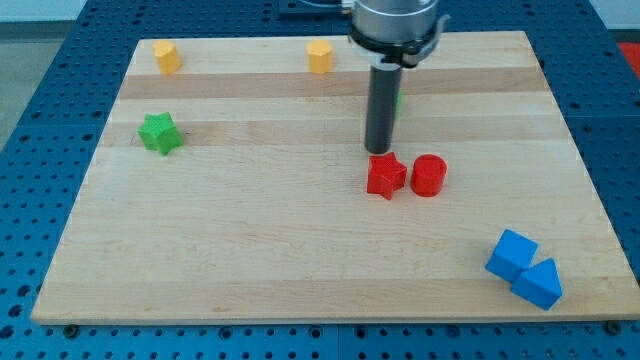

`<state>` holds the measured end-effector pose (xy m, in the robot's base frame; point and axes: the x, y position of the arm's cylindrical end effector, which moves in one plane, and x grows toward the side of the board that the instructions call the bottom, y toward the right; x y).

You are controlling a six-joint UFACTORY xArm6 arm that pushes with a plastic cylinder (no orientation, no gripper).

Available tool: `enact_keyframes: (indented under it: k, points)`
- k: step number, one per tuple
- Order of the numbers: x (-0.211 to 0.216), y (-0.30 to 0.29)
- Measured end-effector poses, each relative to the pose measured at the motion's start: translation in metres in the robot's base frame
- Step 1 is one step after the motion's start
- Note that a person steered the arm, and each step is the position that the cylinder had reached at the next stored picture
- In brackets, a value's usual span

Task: Push the green circle to the top right of the board

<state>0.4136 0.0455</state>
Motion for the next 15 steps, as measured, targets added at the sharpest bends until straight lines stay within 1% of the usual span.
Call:
enact_keyframes:
  k: [2,3,4,5,6,7,8,9,10,12,13,15]
  points:
    - [-0.075,0.03]
    - [-0.08,0.038]
    - [-0.082,0.033]
    - [-0.08,0.012]
    - [-0.081,0.006]
    - [-0.114,0.046]
    - [-0.127,0.073]
    - [-0.134,0.085]
    - [-0.142,0.093]
    - [-0.144,0.071]
    - [-0.165,0.075]
    - [-0.166,0.082]
